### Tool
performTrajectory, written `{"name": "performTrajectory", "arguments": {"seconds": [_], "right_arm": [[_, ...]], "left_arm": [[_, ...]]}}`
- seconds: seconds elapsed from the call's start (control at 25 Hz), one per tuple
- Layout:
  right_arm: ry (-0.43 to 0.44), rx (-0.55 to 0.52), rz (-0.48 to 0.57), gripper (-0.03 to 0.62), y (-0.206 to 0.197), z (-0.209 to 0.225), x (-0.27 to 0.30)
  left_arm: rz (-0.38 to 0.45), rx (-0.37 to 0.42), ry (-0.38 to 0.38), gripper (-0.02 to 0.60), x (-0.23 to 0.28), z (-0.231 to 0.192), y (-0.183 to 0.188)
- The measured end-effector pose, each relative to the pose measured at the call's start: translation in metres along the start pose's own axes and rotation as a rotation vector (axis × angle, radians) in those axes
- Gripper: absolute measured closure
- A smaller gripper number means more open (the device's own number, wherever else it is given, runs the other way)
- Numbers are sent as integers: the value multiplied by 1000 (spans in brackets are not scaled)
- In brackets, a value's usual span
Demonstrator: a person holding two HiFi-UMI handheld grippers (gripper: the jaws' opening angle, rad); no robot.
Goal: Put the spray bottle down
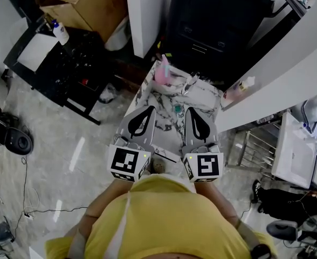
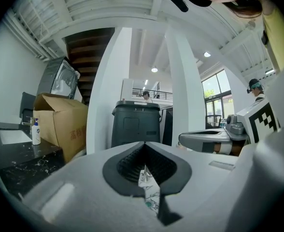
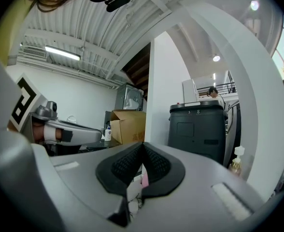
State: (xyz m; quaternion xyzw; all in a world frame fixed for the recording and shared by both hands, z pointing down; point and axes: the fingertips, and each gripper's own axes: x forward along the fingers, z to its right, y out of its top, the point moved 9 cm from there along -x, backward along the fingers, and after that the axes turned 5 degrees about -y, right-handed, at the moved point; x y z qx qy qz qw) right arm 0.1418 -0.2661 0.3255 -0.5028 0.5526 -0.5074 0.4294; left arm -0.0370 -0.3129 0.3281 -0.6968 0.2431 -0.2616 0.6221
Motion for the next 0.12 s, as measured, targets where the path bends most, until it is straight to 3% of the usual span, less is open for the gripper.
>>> {"name": "performTrajectory", "arguments": {"seconds": [0.12], "right_arm": [[-5, -5, -11, 594, -3, 2, -3]], "left_arm": [[-7, -4, -7, 581, -1, 4, -3]]}}
